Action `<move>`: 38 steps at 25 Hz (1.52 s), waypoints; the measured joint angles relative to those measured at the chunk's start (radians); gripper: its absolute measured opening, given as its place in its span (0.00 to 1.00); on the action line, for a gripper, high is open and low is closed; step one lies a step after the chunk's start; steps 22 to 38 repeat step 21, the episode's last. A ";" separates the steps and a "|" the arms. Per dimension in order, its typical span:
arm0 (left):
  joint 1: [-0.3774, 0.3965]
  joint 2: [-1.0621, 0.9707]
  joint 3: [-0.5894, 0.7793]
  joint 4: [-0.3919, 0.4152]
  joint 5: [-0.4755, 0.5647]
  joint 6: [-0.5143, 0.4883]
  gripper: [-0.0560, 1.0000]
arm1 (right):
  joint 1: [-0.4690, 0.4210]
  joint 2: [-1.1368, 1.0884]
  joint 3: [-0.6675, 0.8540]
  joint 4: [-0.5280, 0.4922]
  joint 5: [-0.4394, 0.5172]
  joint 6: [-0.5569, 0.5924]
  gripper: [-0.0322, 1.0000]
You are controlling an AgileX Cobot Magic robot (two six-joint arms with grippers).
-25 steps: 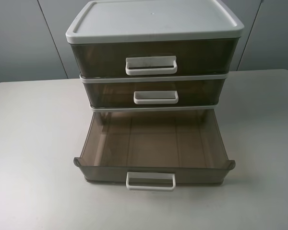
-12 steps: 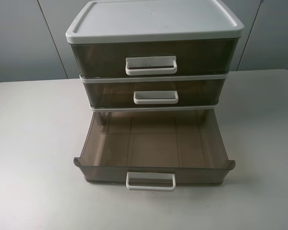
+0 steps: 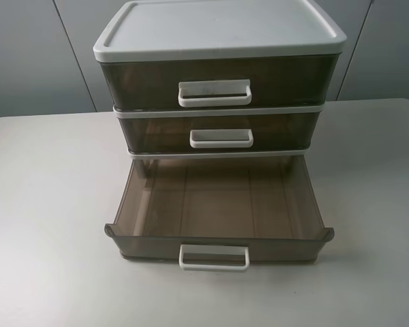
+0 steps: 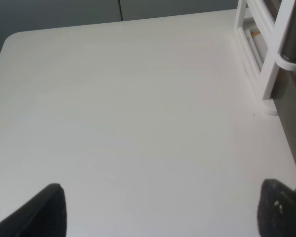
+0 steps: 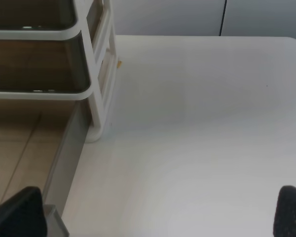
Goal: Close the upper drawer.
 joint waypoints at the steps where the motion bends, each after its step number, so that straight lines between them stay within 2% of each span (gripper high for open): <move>1: 0.000 0.000 0.000 0.000 0.000 0.000 0.75 | 0.000 0.000 0.000 0.000 0.000 0.000 0.71; 38: 0.000 0.000 0.000 0.000 0.000 0.000 0.75 | 0.000 0.000 0.000 0.000 0.000 0.000 0.71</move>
